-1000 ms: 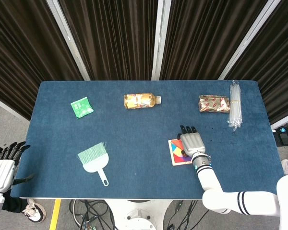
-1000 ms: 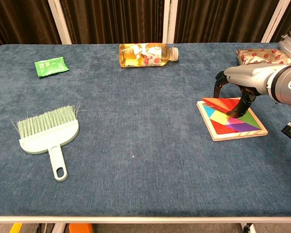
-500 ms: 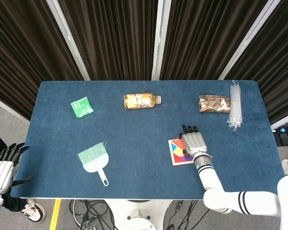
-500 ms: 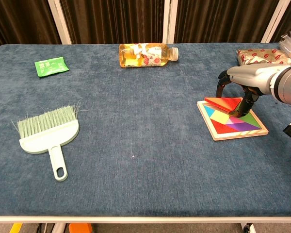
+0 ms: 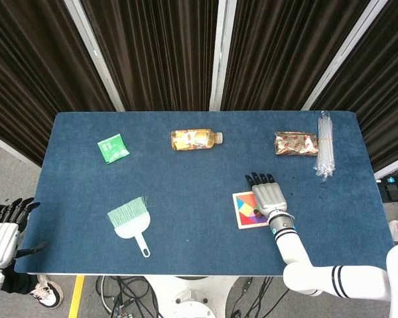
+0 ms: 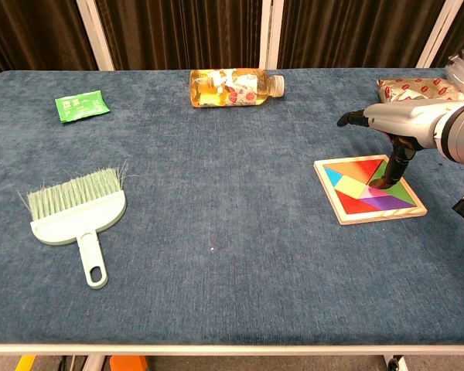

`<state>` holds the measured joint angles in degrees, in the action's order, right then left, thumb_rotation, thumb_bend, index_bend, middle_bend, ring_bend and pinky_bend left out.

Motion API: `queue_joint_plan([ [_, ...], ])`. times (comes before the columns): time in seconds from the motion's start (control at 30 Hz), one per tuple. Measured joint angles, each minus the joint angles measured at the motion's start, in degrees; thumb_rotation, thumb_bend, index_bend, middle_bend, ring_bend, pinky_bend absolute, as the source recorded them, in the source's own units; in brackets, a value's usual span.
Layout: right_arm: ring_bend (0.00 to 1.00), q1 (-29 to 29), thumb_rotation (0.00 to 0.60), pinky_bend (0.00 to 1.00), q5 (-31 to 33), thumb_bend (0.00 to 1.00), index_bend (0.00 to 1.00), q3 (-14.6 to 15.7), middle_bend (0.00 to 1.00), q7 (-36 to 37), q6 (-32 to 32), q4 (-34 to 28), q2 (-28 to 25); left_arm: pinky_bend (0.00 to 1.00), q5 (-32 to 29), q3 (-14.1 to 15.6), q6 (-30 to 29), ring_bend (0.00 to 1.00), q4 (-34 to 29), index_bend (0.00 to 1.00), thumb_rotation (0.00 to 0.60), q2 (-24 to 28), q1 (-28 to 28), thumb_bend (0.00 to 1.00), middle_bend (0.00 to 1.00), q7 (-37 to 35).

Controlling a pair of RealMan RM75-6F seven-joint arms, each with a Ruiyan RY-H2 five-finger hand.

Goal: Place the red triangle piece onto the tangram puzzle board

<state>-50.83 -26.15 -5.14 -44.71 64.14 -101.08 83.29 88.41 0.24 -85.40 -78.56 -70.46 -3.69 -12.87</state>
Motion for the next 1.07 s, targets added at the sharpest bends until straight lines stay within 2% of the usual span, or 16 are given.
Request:
queue_joint_plan([
  [0.33, 0.0, 2.64, 0.6, 0.0, -6.51, 0.16, 0.0, 0.18, 0.0, 3.42, 2.98, -3.85, -3.25, 0.11, -0.31, -0.35, 0.18, 0.02, -1.23, 0.17, 0.6, 0.37, -0.27, 0.0, 0.1, 1.09],
  [0.5, 0.0, 6.99, 0.6, 0.0, -15.87, 0.16, 0.0, 2.15, 0.0, 6.57, 8.72, -7.96, -7.7, 0.11, -0.08, -0.33, -0.14, 0.02, -2.01, 0.17, 0.6, 0.75, -0.22, 0.0, 0.1, 2.08],
  [0.63, 0.0, 12.64, 0.6, 0.0, -27.03, 0.18, 0.0, 5.58, 0.0, 10.71, 15.36, -9.35, -11.27, 0.11, 0.11, -0.5, -0.54, 0.02, -3.0, 0.17, 0.6, 1.15, -0.26, 0.0, 0.1, 3.33],
  [0.73, 0.0, 18.77, 0.6, 0.0, -36.97, 0.18, 0.0, 9.22, 0.0, 15.47, 21.81, -8.27, -13.45, 0.11, 0.14, -0.75, -0.51, 0.02, -4.07, 0.17, 0.6, 1.55, -0.53, 0.0, 0.1, 4.64],
  [0.87, 0.0, 29.31, 0.6, 0.0, -48.37, 0.18, 0.0, 13.9, 0.0, 22.52, 31.78, -2.24, -14.79, 0.11, 0.43, -1.07, -0.89, 0.02, -5.65, 0.17, 0.6, 2.2, -0.78, 0.0, 0.1, 6.75],
  [0.97, 0.0, 35.6, 0.6, 0.0, -51.36, 0.18, 0.0, 16.06, 0.0, 25.82, 35.72, 2.89, -14.83, 0.11, 0.73, -1.39, -1.44, 0.02, -6.63, 0.17, 0.6, 2.41, -0.92, 0.0, 0.1, 8.41],
  [1.07, 0.0, 38.52, 0.6, 0.0, -52.62, 0.18, 0.0, 16.57, 0.0, 28.76, 36.23, 5.35, -14.63, 0.11, 0.86, -1.83, -1.84, 0.02, -7.76, 0.17, 0.6, 2.52, -1.14, 0.0, 0.1, 10.32],
])
